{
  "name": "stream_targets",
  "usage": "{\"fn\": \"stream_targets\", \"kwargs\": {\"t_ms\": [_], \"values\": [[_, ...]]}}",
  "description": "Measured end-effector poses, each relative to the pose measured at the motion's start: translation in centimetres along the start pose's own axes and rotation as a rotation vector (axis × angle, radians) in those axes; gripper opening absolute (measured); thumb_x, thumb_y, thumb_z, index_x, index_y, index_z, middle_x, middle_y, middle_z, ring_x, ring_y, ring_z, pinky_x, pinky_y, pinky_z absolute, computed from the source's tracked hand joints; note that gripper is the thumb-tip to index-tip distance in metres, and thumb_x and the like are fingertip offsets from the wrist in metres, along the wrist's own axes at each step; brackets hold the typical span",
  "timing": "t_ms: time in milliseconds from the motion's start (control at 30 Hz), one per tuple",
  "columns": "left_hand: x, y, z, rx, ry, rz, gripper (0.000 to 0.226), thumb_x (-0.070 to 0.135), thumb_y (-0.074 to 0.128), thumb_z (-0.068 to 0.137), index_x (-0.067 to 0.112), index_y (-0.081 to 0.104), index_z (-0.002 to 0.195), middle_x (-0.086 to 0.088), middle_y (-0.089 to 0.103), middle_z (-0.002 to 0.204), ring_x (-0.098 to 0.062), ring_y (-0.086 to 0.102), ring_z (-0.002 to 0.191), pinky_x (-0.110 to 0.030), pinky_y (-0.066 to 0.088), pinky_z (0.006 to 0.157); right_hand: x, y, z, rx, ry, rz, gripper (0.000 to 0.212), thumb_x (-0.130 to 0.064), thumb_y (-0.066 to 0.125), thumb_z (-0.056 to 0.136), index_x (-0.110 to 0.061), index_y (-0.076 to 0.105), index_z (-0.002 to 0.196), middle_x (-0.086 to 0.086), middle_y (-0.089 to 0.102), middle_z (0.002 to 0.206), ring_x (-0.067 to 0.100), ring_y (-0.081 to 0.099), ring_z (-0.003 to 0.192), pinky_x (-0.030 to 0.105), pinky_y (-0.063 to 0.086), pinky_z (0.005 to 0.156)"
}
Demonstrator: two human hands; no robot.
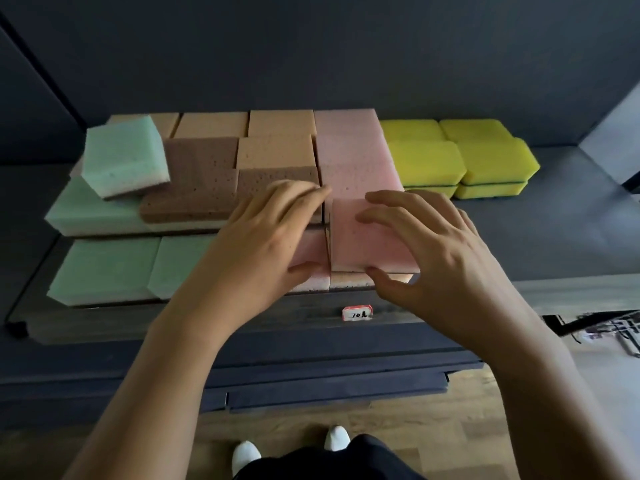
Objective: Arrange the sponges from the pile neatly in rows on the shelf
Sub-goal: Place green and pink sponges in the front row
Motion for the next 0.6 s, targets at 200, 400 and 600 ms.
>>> {"fn": "stream_targets", "kwargs": {"t_ms": [200, 400, 600], "values": [[-0.6, -0.7, 1.0, 0.034, -0.03, -0.06, 0.062, 0.032, 0.027, 0.086, 0.006, 0.05, 0.138, -0.009, 0.046, 0.14, -0.027, 0.041, 0.132, -0.044, 0.038, 0.108, 0.0, 0.9, 0.2, -0.026, 0.009, 0.03, 0.052, -0.036, 0.068, 0.078, -0.024, 0.057, 0.128, -0.009, 0.051, 0.14, 0.019, 0.044, 0.129, 0.037, 0.037, 0.103], [-1.5, 0.6, 1.8, -0.002, -0.01, 0.003, 0.056, 0.023, 0.046, 0.082, 0.009, 0.055, 0.135, -0.008, 0.048, 0.138, -0.028, 0.042, 0.13, -0.047, 0.039, 0.106, 0.7, 1.7, 0.6, -0.04, 0.029, 0.044, 0.051, -0.036, 0.066, 0.079, -0.024, 0.058, 0.128, -0.01, 0.051, 0.139, 0.017, 0.043, 0.131, 0.035, 0.037, 0.105], [-2.0, 1.1, 2.2, 0.025, 0.006, 0.005, 0.049, 0.019, 0.063, 0.083, 0.013, 0.058, 0.132, -0.004, 0.051, 0.134, -0.025, 0.047, 0.125, -0.044, 0.039, 0.103, 1.2, 2.3, 1.0, -0.049, 0.036, 0.074, 0.053, -0.036, 0.065, 0.08, -0.024, 0.057, 0.13, -0.009, 0.05, 0.142, 0.015, 0.04, 0.137, 0.036, 0.034, 0.111]]}}
Point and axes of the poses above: each hand's wrist, its own z-axis towards the middle knuckle, its own y-axis out of the palm, x = y × z, the point moved 7 cm from there along z, towards the middle knuckle
